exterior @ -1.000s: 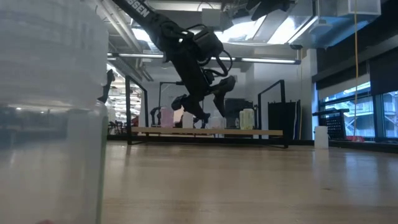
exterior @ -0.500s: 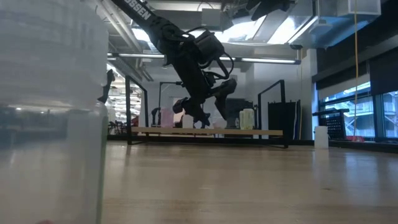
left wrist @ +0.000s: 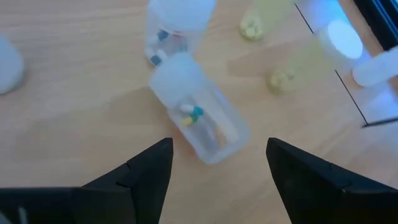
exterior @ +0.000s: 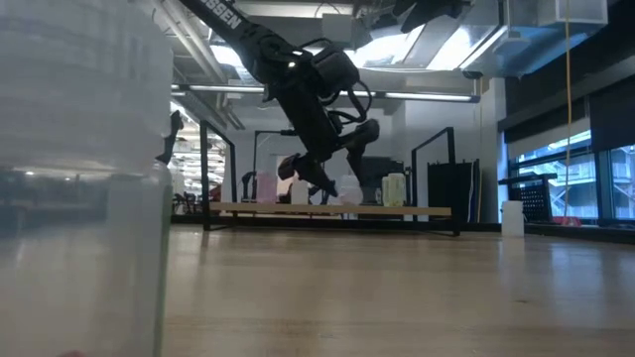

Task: Pick and place medicine bottles onto shelf by color
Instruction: Put the top transparent pill bottle on the shelf aligned with the other transparent pill bottle

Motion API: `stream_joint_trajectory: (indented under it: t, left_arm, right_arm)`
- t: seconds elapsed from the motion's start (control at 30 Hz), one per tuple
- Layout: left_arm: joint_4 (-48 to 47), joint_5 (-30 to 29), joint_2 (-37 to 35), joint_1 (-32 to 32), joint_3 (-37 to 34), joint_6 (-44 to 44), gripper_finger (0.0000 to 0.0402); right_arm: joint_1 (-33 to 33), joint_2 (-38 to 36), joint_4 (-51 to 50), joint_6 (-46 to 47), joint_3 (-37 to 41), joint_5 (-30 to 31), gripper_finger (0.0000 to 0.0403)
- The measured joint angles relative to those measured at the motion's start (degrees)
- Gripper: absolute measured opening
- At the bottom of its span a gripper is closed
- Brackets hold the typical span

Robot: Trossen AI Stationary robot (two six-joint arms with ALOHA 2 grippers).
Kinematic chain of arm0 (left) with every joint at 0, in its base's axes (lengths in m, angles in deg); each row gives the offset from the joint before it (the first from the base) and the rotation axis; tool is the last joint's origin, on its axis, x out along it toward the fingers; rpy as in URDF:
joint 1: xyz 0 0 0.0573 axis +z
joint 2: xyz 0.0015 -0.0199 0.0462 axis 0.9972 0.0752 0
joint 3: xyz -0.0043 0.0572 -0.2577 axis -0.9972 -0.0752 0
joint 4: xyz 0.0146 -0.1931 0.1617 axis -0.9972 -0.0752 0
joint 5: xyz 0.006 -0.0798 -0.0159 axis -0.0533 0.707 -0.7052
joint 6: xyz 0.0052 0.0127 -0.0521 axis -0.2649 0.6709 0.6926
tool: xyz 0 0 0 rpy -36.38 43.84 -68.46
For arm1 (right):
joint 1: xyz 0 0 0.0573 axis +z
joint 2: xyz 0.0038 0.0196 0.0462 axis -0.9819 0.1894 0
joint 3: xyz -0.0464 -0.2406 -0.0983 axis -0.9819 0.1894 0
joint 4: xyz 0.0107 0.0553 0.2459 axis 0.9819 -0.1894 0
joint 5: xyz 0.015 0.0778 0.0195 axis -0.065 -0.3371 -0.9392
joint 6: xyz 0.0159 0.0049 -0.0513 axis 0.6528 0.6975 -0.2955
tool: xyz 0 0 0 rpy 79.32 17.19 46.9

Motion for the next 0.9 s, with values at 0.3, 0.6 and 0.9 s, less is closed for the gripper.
stream_joint_trajectory:
  t: [0.3, 0.6, 0.9]
  left_arm:
    - [0.00, -1.61, 0.00, 0.00, 0.00, 2.73, 0.0254]
    - [-3.07, -0.34, 0.00, 0.02, 0.02, 3.06, 0.0253]
    - [-0.60, 0.47, 0.00, 0.02, 0.04, 4.48, 0.0253]
  right_arm:
    - [-0.02, 0.00, 0.00, -0.03, 0.00, 0.00, 0.0229]
    - [-0.02, 0.00, 0.00, -0.08, 0.00, 0.00, 0.0229]
    - [0.00, 0.00, 0.00, -0.06, 0.00, 0.00, 0.0229]
